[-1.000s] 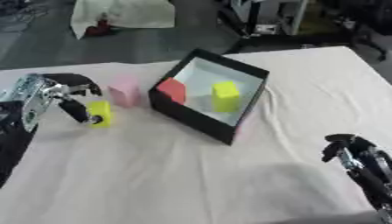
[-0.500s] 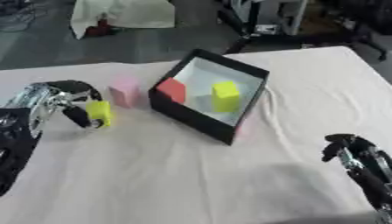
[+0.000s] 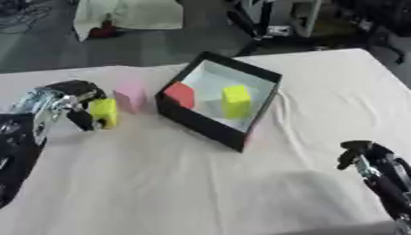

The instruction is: Pick up objects on the table and place them in the box.

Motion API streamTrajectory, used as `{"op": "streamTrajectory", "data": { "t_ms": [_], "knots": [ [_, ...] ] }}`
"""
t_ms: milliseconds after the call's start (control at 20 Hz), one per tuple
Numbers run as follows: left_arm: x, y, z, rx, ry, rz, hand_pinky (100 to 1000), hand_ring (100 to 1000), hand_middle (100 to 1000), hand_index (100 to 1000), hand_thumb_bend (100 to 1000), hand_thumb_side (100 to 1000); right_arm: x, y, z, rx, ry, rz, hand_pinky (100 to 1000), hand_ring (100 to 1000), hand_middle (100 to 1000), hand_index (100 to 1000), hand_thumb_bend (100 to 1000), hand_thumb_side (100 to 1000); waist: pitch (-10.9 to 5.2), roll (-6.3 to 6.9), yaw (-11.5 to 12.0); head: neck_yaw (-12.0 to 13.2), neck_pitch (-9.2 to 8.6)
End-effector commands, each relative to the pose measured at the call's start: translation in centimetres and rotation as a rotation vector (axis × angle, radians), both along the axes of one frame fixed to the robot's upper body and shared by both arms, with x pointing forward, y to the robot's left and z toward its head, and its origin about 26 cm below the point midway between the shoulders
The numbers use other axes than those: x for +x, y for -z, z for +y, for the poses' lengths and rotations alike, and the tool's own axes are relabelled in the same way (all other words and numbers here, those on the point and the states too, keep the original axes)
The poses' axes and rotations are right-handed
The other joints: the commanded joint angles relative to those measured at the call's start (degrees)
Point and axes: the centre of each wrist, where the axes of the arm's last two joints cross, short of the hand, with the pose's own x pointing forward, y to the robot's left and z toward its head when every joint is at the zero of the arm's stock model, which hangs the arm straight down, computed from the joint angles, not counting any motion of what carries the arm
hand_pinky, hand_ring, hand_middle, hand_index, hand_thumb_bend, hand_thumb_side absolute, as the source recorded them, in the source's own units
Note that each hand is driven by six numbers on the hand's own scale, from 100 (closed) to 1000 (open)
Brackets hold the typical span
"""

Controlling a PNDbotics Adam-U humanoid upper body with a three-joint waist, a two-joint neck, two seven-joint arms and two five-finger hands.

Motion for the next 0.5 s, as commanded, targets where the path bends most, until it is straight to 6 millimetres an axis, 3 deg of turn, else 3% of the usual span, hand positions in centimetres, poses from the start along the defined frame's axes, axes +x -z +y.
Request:
{"op": "streamTrajectory", "data": {
  "t_ms": [50,150,250,350,500],
  "knots": [
    [-0.1,-3.9,0.6,-0.006,0.002,-0.099,692,558,551,694,151,203,0.2,-0.5,-0.2,-0.013,-0.001,-0.016,714,493,493,679,100,552,-0.21,-0.26,0.0,-0.1,-0.1],
    [0.1,-7.5,-0.9,-0.039,0.042,-0.202,691,547,538,693,131,175,0.1,-0.4,-0.2,-0.013,-0.002,-0.012,714,493,493,679,100,556,-0.39,-0.25,0.1,0.0,-0.1],
    [0.2,-9.5,-3.1,-0.065,0.085,-0.269,697,555,546,699,146,178,0.1,-0.3,-0.2,-0.013,-0.005,-0.009,714,493,492,678,100,553,-0.51,-0.29,0.1,0.1,-0.1],
    [0.6,-9.8,-5.9,-0.069,0.134,-0.279,700,562,553,703,151,183,0.1,-0.3,-0.2,-0.013,-0.007,-0.009,714,493,492,678,100,553,-0.58,-0.4,-0.1,0.2,-0.1],
    [1.3,-8.2,-10.0,-0.086,0.178,-0.259,697,567,562,711,150,234,0.1,-0.3,-0.1,-0.008,-0.01,-0.01,714,493,492,678,100,558,-0.48,-0.6,-0.3,0.8,-0.1]
  ]
}}
